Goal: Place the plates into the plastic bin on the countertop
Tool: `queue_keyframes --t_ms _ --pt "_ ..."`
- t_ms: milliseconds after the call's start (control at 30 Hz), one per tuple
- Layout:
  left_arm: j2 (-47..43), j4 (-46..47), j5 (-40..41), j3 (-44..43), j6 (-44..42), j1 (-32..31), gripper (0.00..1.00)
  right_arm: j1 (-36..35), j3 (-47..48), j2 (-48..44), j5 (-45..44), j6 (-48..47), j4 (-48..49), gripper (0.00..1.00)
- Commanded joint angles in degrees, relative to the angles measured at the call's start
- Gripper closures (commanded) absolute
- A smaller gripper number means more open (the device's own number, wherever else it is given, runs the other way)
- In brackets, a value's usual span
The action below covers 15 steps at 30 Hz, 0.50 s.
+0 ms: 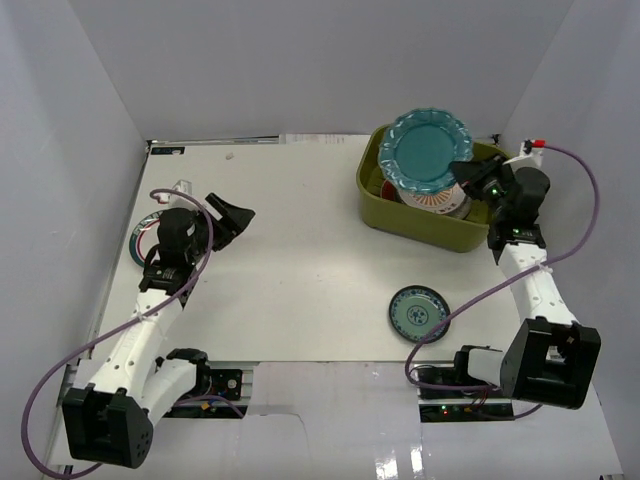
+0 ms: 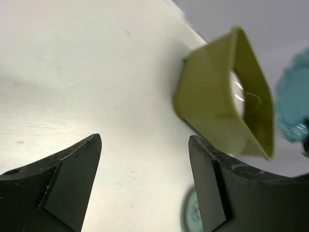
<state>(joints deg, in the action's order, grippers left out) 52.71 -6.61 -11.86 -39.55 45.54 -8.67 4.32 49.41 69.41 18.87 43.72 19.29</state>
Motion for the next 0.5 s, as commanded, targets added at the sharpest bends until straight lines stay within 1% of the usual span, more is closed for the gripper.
queue_keyframes --t_ms 0,33,67,133,200,233,300,367,467 --pt "0.6 -5.7 13.2 2.8 2.5 2.3 0.16 4.8 4.8 1.9 1.0 -2.1 0.9 0.92" --pt "2.6 -5.9 13.4 3.2 3.3 4.0 0.15 7.0 6.5 4.5 1.9 -2.2 0.5 0.92" --pt "3.6 -6.1 12.8 3.6 5.7 5.3 0.15 8.0 7.1 5.6 2.7 -2.2 0.5 0.92" --pt "5.7 -5.8 10.0 3.9 6.8 7.6 0.14 9.1 8.9 8.6 2.2 -2.6 -0.5 0.92" --pt "7.6 -6.2 12.5 4.0 7.4 8.9 0.13 10.4 10.0 10.7 2.6 -3.0 -1.6 0.92" --pt "7.9 -7.4 15.3 4.0 7.5 11.7 0.12 10.7 10.2 11.3 2.1 -3.2 -1.8 0.92" --pt "7.7 -7.9 17.9 4.6 8.0 13.1 0.12 10.7 10.4 12.9 2.4 -3.7 -2.5 0.92" --pt "7.0 -8.1 19.3 6.5 8.6 16.2 0.10 10.8 10.2 14.0 2.0 -3.8 -3.2 0.92" --pt "6.8 -8.6 20.2 8.3 10.0 21.0 0.07 10.9 9.7 15.7 1.4 -4.1 -3.7 0.82"
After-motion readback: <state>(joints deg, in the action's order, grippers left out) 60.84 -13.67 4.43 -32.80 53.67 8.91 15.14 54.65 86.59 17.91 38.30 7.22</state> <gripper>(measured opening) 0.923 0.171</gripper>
